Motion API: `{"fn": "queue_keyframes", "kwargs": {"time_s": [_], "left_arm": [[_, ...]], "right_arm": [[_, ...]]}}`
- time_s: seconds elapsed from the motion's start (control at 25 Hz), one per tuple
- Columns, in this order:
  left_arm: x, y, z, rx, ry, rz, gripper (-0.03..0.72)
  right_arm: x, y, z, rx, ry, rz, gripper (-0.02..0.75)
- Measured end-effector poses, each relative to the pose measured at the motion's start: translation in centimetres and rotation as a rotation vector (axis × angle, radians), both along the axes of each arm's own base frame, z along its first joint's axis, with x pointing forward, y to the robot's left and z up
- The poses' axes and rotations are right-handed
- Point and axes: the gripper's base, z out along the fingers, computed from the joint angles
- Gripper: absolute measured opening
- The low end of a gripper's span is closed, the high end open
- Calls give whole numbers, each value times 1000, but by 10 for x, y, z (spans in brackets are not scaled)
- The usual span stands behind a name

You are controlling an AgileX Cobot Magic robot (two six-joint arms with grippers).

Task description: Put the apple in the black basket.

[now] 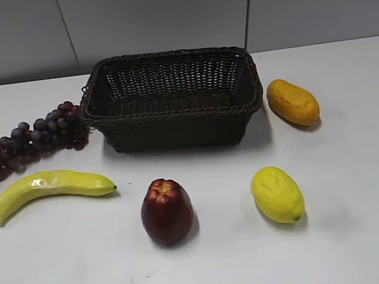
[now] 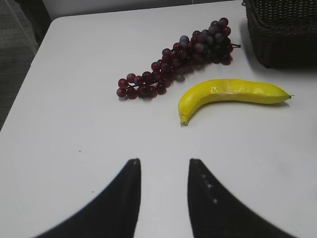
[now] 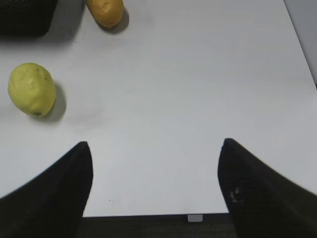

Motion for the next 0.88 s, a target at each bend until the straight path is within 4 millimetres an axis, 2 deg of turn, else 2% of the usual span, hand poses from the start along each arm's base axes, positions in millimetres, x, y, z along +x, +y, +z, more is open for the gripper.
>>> {"fn": "queue_keyframes", "kwargs": {"time_s": [0.24,0.56,0.88], "left_arm": [[0,0,0,0,0,0,237],[0,0,0,0,0,0,237],[0,0,0,0,0,0,237]], "right_arm": [[33,2,7,20,135,5,594],[87,9,-5,105,412,27,594],[138,12,-7,109,532,33,594]]}}
